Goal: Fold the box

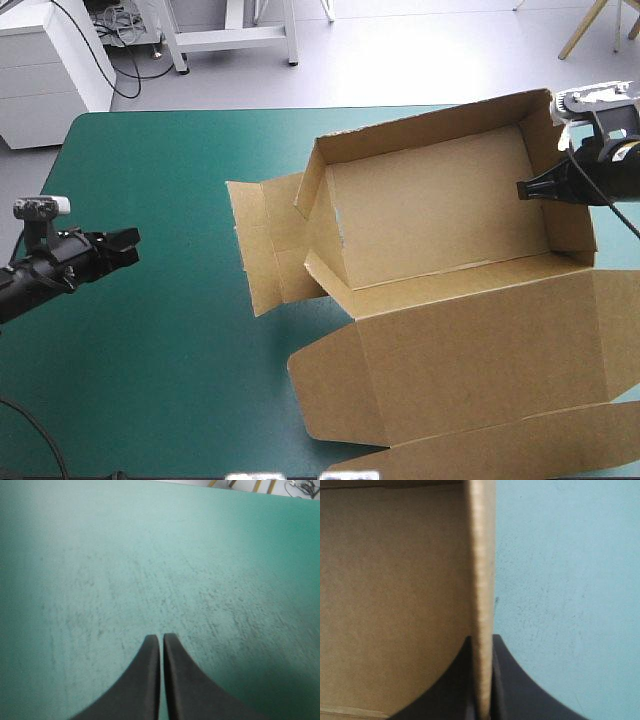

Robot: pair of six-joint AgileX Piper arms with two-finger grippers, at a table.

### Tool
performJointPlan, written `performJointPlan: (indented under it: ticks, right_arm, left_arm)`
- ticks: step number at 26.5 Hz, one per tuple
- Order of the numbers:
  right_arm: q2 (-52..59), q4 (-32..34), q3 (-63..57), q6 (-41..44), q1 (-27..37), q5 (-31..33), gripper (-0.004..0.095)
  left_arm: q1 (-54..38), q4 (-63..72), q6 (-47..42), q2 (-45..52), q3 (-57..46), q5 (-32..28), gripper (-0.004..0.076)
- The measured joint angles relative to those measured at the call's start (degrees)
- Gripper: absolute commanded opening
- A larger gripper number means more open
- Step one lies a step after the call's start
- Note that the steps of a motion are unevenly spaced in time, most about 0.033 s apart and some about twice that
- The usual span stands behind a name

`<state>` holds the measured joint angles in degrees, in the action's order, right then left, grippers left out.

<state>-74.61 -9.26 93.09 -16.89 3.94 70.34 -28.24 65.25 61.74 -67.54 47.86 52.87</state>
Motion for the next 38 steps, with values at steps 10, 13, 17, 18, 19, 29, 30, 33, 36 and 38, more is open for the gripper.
performJointPlan:
  ticks: [10,13,17,18,19,29,30,33,36,38]
  right_arm:
    - [0.0,-5.7,0.0,-3.25,0.0,-0.05,-0.0019]
    - [0.0,-7.91,0.47,-3.93,0.0,-0.1,-0.002]
    - [0.0,-8.69,1.78,-4.1,0.0,-0.1,-0.002]
    - [0.0,-8.78,1.92,-4.18,0.0,-0.1,-0.002]
    - [0.0,-8.85,2.05,-4.26,0.0,-0.23,-0.002]
    - [-0.17,-10.23,2.28,-4.65,0.0,-0.45,-0.0019]
    - [-0.31,-10.42,2.28,-4.69,0.0,-0.45,-0.0019]
    - [-0.88,-10.61,2.28,-4.69,0.0,-0.45,-0.0019]
    - [-1.71,-10.61,2.28,-4.72,0.0,-0.54,-0.0019]
    - [-2.38,-10.69,2.28,-4.72,0.0,-1.1,-0.0019]
  left_arm:
    - [1.89,10.38,8.31,-14.91,-9.94,-1.92,0.0552]
    - [4.24,11.28,10.86,-16.47,-8.6,-0.54,0.0599]
    - [6.98,13.46,14.03,-16.78,-6.86,4.6,0.0599]
    - [7.5,14.0,14.31,-16.83,-6.38,6.06,0.0599]
    - [8.12,14.73,14.45,-16.81,-5.71,7.84,0.0599]
    - [19.13,19.27,15.11,-16.89,-2.57,14.18,0.0599]
    - [19.62,19.73,15.36,-16.89,-2.46,14.34,0.0599]
    - [20.19,21.63,15.74,-16.89,-2.01,14.46,0.0599]
    - [20.19,22.76,15.29,-16.89,-1.56,14.46,0.0599]
    - [20.19,23.63,15.06,-16.89,-1.44,14.46,0.0599]
